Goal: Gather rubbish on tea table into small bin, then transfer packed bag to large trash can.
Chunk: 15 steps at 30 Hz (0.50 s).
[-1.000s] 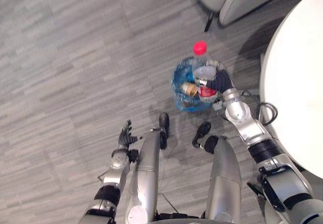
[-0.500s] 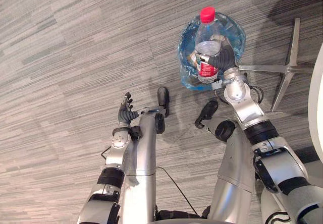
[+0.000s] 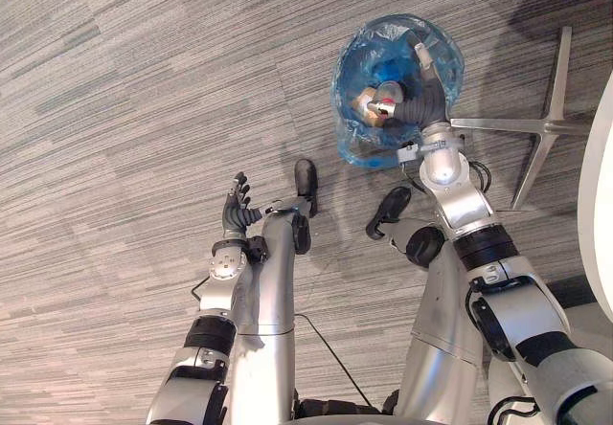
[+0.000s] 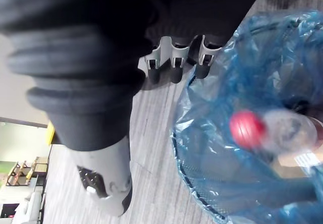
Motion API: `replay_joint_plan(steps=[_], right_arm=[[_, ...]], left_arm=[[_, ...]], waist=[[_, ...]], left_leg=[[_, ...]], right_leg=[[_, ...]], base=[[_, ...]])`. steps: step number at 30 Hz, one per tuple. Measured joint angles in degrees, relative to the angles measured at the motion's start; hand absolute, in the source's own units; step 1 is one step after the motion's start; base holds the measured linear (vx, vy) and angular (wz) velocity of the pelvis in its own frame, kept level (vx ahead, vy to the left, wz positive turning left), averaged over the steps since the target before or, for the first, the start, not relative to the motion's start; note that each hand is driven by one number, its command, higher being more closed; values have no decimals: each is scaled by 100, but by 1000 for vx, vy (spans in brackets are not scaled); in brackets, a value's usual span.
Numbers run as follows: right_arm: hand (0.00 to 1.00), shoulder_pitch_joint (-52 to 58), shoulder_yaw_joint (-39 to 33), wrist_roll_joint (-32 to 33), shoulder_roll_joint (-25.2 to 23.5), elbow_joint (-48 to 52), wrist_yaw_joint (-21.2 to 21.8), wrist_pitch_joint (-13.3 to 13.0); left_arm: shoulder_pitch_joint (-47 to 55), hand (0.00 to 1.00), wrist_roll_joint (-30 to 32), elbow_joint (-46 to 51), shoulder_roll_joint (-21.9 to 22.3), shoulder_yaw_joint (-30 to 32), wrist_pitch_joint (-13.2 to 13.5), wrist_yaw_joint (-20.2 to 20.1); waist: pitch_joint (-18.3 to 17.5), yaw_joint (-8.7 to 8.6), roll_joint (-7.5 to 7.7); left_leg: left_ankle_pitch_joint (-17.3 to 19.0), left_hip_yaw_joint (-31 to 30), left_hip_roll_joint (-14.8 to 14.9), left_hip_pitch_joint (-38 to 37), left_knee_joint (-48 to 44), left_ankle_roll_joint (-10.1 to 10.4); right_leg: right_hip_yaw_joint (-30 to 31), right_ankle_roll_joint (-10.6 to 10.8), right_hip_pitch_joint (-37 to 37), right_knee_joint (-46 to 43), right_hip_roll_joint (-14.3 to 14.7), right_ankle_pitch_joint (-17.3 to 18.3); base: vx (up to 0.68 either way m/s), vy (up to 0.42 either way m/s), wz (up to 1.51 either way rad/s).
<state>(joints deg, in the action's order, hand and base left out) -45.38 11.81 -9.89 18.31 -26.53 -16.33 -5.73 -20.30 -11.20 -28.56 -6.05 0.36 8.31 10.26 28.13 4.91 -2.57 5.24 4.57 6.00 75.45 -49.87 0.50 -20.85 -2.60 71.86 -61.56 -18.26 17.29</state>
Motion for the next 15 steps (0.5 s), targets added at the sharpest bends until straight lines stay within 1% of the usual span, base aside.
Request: replay_joint_plan(steps=[2,3,5,7,8,11,15], right_arm=[[0,233,9,-182,-11,250,2,-8],[0,347,34,-293,-30,342,6,-23],[0,501,64,-455,-39,372,14,-29],[0,657,122,-698,-17,416,24,-29],[0,716,199,-913,25,459,32,-31],[0,759,307,-1380,82,483,39,-49],[0,715,514,-1806,129,286,37,-41]], left_arm=[[13,0,2,-1,7,5,14,0],[40,0,4,-1,4,7,36,-2],[61,0,13,-5,9,4,44,-1],[96,0,33,-6,56,-24,45,-13],[126,0,41,-2,58,-12,85,-10],[130,0,52,-15,61,-14,92,-9],[140,0,57,-37,63,-16,96,4]], waist=[[-40,-25,76],[-73,-75,137],[-100,-95,187],[-109,-98,201],[-134,-92,238],[-138,-89,245],[-138,-84,245]], left_leg=[[-6,-3,9,-51,70,9],[-20,7,11,-84,128,25],[-27,8,32,-159,156,30],[-28,20,68,-239,197,31],[-29,38,81,-248,218,32],[-114,50,77,-273,369,33],[-167,34,77,-341,437,42]], right_leg=[[-19,-1,-46,64,20,-1],[-32,-1,-76,101,20,-1],[-67,-2,-166,135,30,-1],[-107,-4,-267,191,47,-2],[-109,-4,-270,208,53,-2],[-147,-28,-292,306,61,-18],[-186,-38,-366,341,65,-22]], base=[[-45,6,0],[-38,4,5],[-41,4,0],[-41,5,-1],[-33,2,1],[-27,3,6],[-23,-3,4]])
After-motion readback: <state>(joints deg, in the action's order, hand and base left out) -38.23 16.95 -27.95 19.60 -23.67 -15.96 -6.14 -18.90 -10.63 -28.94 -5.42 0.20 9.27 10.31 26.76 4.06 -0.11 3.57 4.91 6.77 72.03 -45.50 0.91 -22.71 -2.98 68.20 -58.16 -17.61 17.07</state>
